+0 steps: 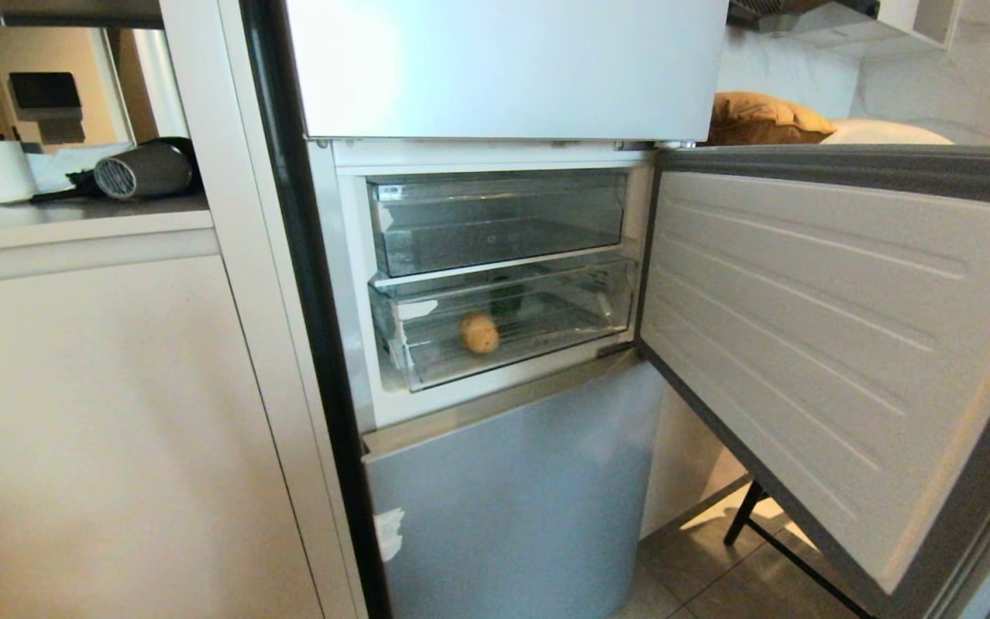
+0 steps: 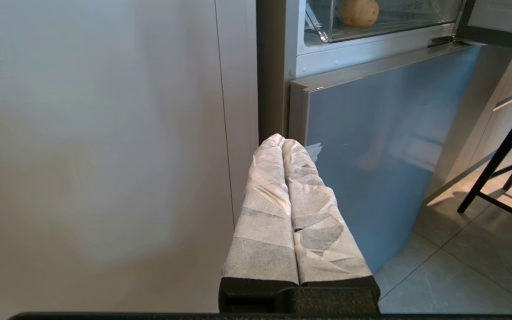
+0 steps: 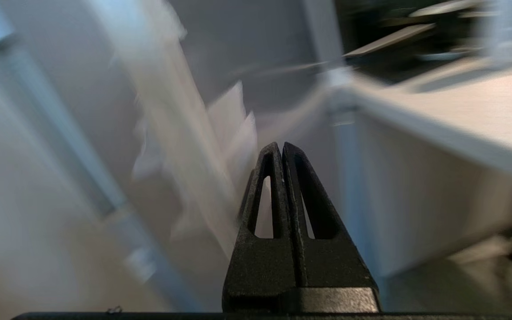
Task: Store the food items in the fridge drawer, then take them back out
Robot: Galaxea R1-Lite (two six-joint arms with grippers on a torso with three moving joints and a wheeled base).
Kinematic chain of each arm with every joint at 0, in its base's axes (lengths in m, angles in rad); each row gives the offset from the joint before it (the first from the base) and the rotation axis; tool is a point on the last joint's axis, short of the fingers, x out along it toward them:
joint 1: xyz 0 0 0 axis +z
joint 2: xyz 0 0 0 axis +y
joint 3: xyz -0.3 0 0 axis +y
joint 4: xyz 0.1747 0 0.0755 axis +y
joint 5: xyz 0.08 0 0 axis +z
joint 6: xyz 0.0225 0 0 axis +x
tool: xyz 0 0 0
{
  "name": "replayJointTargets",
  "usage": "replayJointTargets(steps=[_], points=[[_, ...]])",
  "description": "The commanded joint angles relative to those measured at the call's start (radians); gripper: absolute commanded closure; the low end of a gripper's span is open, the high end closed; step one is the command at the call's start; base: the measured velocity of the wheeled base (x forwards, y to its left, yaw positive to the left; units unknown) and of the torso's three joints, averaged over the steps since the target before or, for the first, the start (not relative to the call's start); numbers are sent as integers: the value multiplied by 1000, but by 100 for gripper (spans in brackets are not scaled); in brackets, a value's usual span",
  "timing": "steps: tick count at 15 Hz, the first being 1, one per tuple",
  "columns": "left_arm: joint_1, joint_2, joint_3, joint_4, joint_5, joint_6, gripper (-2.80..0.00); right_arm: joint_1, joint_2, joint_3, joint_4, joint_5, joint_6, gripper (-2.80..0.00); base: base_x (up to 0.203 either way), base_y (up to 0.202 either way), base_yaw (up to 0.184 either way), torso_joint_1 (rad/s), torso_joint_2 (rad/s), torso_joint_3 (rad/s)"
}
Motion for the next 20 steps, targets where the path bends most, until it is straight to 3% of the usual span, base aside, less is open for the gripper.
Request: replayJointTargets(steps=[1,4,7,11,14,16,20], points=[[0,0,11,0,0,0,0,107,-121,43,-2,4,3,0,0,0,0,0,0,0],[0,0,11,0,0,0,0,298,-161,67,13,-22,7,0,0,0,0,0,0,0],[0,0,11,0,0,0,0,534,-141,17,112,-124,3,0,0,0,0,0,0,0],[0,0,11,0,0,0,0,939,-42,-98,229,-414,-18,0,0,0,0,0,0,0],[0,0,11,0,0,0,0,1189,120,-136,248,-612,-160,0,0,0,0,0,0,0],[0,0,11,0,0,0,0,1273,219,-176,242,-662,-230,0,0,0,0,0,0,0],[0,-1,11,0,0,0,0,1335,426,-312,145,-675,-243,0,0,0,0,0,0,0]])
